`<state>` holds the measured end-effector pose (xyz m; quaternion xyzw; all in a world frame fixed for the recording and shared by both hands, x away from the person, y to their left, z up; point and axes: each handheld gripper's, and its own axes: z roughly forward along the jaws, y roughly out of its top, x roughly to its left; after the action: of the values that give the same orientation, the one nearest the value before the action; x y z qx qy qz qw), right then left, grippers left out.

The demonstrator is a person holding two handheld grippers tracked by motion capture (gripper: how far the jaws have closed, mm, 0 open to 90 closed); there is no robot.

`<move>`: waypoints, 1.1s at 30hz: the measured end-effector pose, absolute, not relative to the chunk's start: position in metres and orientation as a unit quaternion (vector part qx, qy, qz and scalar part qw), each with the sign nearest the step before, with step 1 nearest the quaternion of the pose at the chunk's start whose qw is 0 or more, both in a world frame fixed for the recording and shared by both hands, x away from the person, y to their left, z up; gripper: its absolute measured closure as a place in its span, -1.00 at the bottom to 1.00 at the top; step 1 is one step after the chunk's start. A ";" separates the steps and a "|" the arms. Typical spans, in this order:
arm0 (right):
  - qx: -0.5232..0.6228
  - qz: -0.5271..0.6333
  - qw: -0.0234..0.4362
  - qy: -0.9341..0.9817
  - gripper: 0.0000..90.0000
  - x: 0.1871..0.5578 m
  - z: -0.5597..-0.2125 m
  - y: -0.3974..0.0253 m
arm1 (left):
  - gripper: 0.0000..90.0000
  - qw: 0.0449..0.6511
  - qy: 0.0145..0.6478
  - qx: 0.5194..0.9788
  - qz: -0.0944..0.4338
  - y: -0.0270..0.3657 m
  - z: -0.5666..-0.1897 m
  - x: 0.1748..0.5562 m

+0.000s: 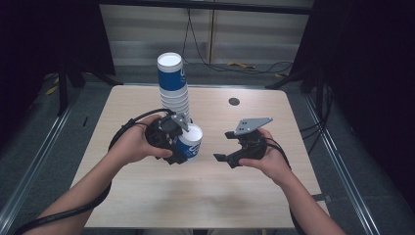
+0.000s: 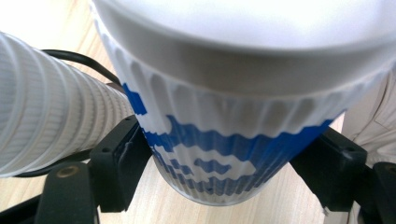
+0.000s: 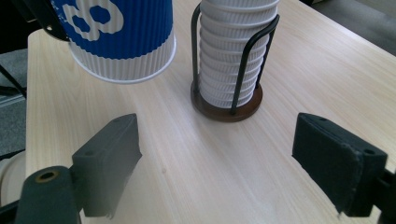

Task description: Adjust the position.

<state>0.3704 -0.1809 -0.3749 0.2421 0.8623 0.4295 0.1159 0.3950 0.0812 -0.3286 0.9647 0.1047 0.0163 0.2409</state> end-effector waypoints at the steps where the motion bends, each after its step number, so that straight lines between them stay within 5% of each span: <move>1: 0.243 0.429 0.114 0.863 -0.68 0.370 -0.376 -0.181 | -0.49 0.241 0.103 0.965 0.015 0.080 -0.330 0.395; 33: 0.210 0.406 0.084 0.885 -0.67 0.363 -0.379 -0.180 | -0.49 0.156 0.074 0.985 0.000 0.036 -0.356 0.401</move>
<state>0.3631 -0.1802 -0.3793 0.2105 0.8853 0.4062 0.0836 0.4006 0.0362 -0.3562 0.9850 0.0737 0.0003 0.1559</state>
